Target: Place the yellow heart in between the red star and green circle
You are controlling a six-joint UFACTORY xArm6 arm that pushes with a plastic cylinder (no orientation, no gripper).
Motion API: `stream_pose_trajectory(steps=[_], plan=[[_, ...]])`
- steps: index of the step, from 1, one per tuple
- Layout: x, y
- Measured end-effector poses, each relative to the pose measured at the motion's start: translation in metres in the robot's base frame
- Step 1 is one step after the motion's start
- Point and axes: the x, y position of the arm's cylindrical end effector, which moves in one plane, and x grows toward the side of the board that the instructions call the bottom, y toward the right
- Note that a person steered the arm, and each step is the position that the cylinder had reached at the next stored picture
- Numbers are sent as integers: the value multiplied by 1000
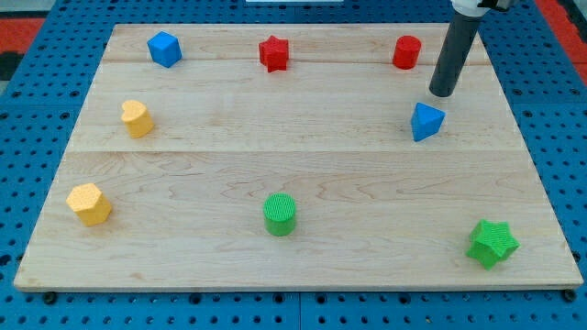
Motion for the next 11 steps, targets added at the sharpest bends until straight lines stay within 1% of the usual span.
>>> stream_pose_trajectory(steps=[2,5,6,7,8,9,10,11], plan=[[-22,-14],[-19,-112],[7,-189],[46,-281],[102,-323],[123,-357],[125,-414],[124,-447]])
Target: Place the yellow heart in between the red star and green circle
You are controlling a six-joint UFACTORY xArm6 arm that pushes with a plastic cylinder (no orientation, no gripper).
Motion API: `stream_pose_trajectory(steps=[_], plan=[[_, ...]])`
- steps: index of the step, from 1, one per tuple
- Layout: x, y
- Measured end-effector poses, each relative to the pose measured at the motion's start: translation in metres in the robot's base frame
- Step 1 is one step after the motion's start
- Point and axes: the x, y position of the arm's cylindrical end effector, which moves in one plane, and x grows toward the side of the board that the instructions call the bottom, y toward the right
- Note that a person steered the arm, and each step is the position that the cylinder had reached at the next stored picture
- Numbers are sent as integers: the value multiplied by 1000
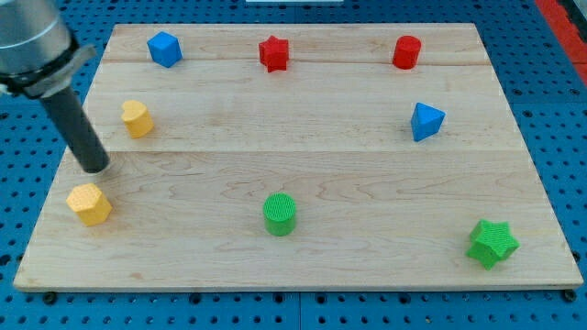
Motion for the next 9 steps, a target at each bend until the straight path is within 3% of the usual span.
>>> stream_pose_trajectory(steps=[1,2,3,4,5,6,7,9], plan=[[0,-49],[-26,-35],[-62,29],[-64,122],[-75,107],[-77,33],[-84,6],[-110,124]])
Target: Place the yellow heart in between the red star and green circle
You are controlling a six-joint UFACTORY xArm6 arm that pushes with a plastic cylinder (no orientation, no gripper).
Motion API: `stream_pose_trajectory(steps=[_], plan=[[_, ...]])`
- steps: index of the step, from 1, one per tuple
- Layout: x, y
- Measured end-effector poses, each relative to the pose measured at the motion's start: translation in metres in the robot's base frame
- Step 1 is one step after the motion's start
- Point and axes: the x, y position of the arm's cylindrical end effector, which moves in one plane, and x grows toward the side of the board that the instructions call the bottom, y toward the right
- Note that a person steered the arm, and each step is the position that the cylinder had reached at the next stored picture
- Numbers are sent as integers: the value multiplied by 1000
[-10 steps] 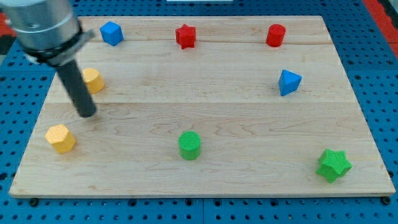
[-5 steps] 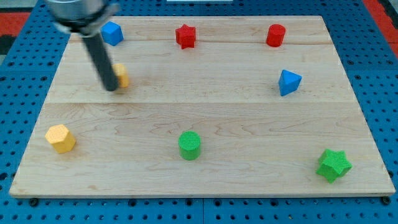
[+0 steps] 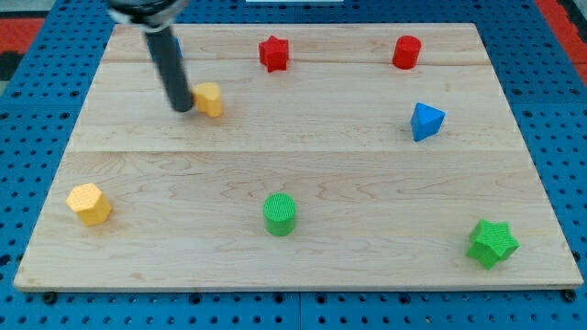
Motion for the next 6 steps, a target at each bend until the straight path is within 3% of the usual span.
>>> stream_pose_trajectory(steps=[1,6], plan=[[-19,-12],[2,146]])
